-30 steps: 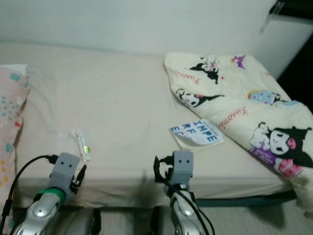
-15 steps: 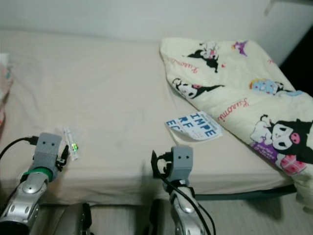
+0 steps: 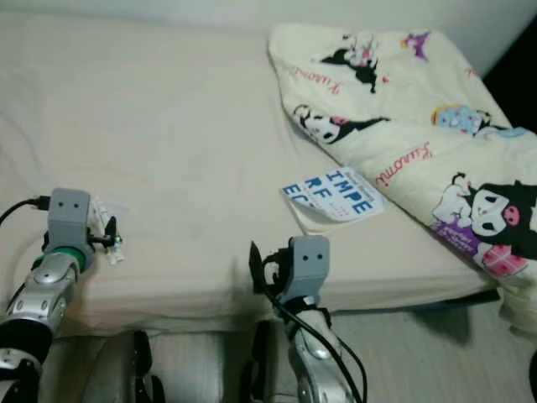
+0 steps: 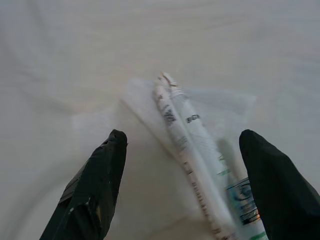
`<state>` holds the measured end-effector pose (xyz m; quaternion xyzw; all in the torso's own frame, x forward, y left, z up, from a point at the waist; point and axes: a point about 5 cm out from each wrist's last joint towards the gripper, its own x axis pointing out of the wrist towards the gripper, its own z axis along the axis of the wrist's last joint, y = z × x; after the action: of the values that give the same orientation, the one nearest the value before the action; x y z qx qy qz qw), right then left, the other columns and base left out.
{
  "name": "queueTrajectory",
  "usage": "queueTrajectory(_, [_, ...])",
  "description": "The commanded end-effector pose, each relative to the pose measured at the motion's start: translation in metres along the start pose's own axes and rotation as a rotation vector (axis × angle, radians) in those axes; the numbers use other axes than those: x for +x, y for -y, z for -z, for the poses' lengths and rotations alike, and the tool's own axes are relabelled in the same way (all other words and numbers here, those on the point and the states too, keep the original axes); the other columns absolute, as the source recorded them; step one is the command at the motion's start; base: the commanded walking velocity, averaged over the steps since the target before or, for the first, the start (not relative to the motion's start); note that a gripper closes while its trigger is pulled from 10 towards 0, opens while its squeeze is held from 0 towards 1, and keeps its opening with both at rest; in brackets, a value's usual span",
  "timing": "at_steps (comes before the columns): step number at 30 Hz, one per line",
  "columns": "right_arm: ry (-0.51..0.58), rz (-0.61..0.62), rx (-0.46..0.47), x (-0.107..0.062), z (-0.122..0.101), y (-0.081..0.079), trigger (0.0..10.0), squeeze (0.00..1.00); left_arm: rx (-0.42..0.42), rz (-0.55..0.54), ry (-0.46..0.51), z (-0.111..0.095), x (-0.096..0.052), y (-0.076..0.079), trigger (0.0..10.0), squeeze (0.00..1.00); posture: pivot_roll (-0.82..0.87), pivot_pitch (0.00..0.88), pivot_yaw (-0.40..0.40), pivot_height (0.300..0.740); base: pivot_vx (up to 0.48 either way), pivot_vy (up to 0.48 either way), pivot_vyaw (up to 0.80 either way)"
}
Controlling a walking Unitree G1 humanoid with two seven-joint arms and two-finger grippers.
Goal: Clean up the room
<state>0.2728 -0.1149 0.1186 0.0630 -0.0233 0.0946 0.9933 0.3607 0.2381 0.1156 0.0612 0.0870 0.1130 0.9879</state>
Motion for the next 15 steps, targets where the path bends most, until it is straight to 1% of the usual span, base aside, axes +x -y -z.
queueTrajectory(1, [-0.039, 0.017, 0.003, -0.006, 0.006, 0.002, 10.0, 0.00, -0.031, 0.010, -0.066, 0.015, -0.002, 0.001, 10.0, 1.00, -0.16, 0.359, -0.062, 0.601, 0.000, 0.000, 0.00])
queueTrajectory(2, [-0.045, 0.023, 0.003, -0.010, 0.006, 0.002, 10.0, 0.00, -0.034, 0.012, -0.078, 0.014, -0.001, 0.001, 10.0, 0.96, -0.18, 0.377, -0.062, 0.601, 0.000, 0.000, 0.00])
queueTrajectory(3, [-0.045, 0.023, 0.003, -0.010, 0.006, 0.002, 10.0, 0.00, -0.034, 0.012, -0.078, 0.014, -0.001, 0.001, 10.0, 0.96, -0.18, 0.377, -0.062, 0.601, 0.000, 0.000, 0.00])
queueTrajectory(4, [-0.053, 0.030, 0.002, -0.015, 0.006, 0.003, 10.0, 0.00, -0.042, 0.002, -0.098, 0.016, 0.000, 0.000, 10.0, 0.00, -0.19, 0.392, -0.064, 0.601, 0.000, 0.000, 0.00])
queueTrajectory(5, [-0.061, 0.036, 0.001, -0.019, 0.006, 0.003, 10.0, 0.00, -0.054, -0.031, -0.120, 0.019, 0.001, -0.003, 10.0, 0.00, -0.20, 0.406, -0.065, 0.601, 0.000, 0.000, 0.00])
queueTrajectory(6, [-0.061, 0.036, 0.001, -0.019, 0.006, 0.003, 10.0, 0.00, -0.054, -0.031, -0.120, 0.019, 0.001, -0.003, 10.0, 0.00, -0.20, 0.406, -0.065, 0.601, 0.000, 0.000, 0.00])
queueTrajectory(9, [-0.081, 0.048, 0.000, -0.028, 0.005, 0.004, 10.0, 0.00, -0.161, -0.112, -0.178, 0.027, 0.000, -0.016, 10.0, 0.00, -0.22, 0.427, -0.072, 0.601, 0.000, 0.000, 0.00])
queueTrajectory(10, [-0.081, 0.048, 0.000, -0.028, 0.005, 0.004, 10.0, 0.00, -0.161, -0.112, -0.178, 0.027, 0.000, -0.016, 10.0, 0.00, -0.22, 0.427, -0.072, 0.601, 0.000, 0.000, 0.00])
queueTrajectory(12, [-0.091, 0.051, 0.000, -0.033, 0.003, 0.004, 10.0, 0.00, -0.199, -0.132, -0.198, 0.030, 0.000, -0.020, 10.0, 0.00, -0.23, 0.450, -0.080, 0.601, 0.000, 0.000, 0.00])
queueTrajectory(13, [-0.098, 0.054, -0.001, -0.035, 0.003, 0.004, 10.0, 0.00, -0.210, -0.143, -0.210, 0.031, 0.000, -0.022, 5.4, 0.00, -0.24, 0.453, -0.080, 0.601, 0.000, 0.000, 0.00])
queueTrajectory(15, [-0.098, 0.054, -0.001, -0.035, 0.003, 0.004, 10.0, 0.00, -0.210, -0.143, -0.210, 0.031, 0.000, -0.022, 5.4, 0.00, -0.24, 0.453, -0.080, 0.601, 0.000, 0.000, 0.00])
